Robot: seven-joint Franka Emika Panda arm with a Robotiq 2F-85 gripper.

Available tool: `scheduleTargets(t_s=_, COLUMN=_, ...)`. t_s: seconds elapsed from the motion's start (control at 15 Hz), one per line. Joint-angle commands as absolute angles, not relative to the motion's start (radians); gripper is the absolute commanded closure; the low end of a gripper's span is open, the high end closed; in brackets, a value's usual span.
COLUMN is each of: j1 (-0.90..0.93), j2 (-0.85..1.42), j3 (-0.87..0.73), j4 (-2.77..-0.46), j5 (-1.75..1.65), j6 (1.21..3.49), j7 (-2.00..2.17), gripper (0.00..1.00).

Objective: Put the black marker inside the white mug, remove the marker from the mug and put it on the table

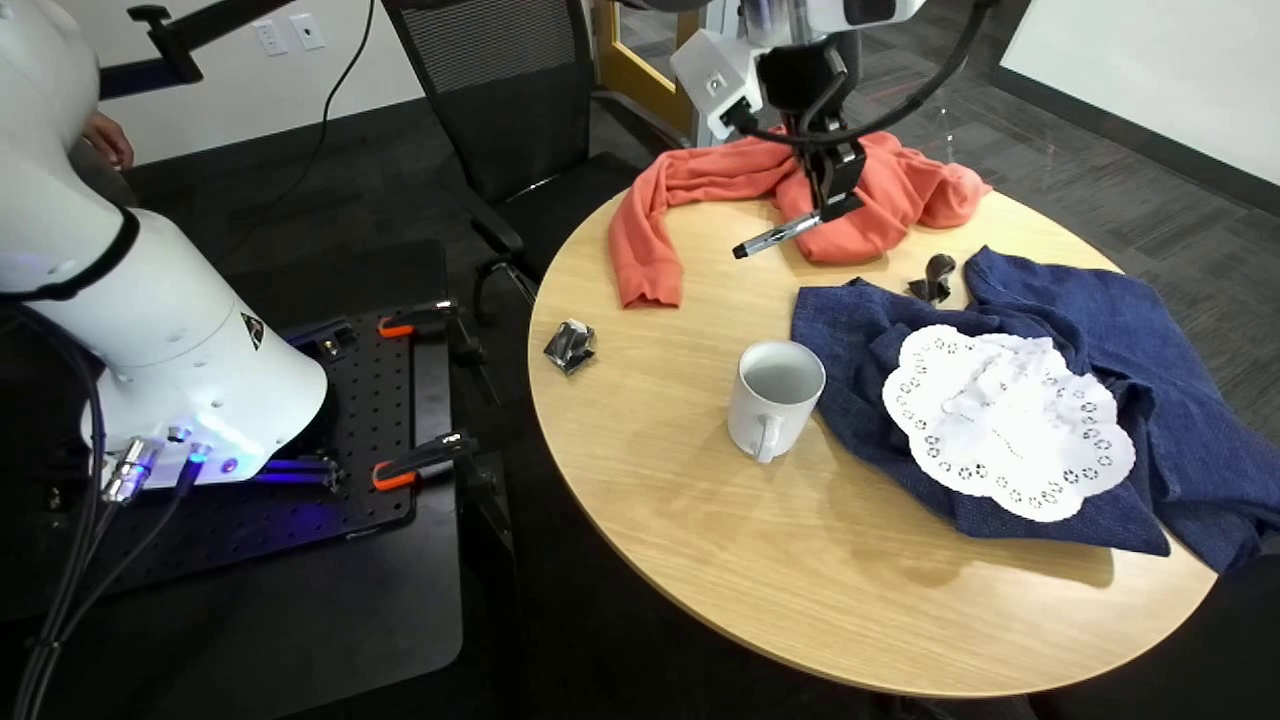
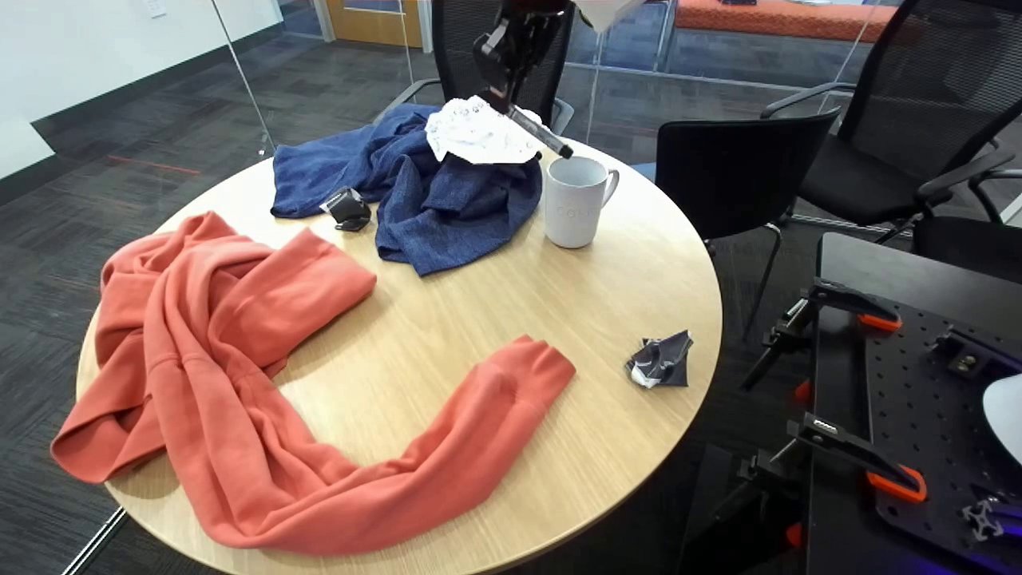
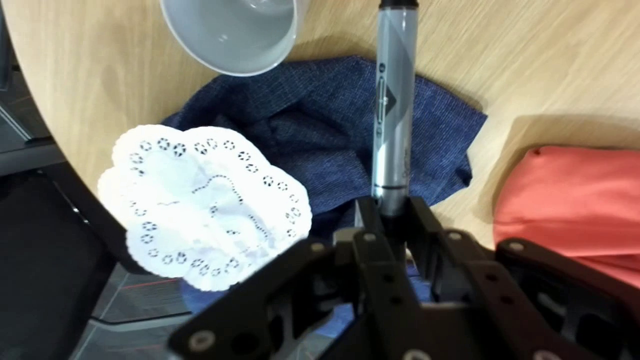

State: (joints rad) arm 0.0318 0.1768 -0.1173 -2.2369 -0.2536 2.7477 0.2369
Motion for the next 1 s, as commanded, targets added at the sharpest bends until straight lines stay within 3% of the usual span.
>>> scheduleTargets(t_s=0.0, j1=0.078, j2=0.093, j3=-0.185, j4=-2.285, j5=-0.442, j6=2.765, j7=0.511, gripper=0.95)
scheduleTargets(t_s=0.47, j1=0.106, j2=0.057, j3=-0.215, j4=-2.271, j5=-0.854, j6=2.728, j7=1.028, gripper=0.95)
scheduleTargets(t_s=0.6, j1=0.089, j2=0.091, j3=-0.199, j4=-2.251, j5=-0.829, j6=2.746, j7=0.987, gripper=0.95)
scheduleTargets(t_s=0.67, j1=0.089, j2=0.091, j3=-0.198, j4=-2.252, j5=-0.841, j6=2.746, j7=1.005, gripper=0.81)
scheduleTargets(t_s=0.93, j1=0.089, j2=0.096, j3=-0.197, j4=-2.252, j5=-0.839, j6=2.746, j7=1.004, gripper=0.81)
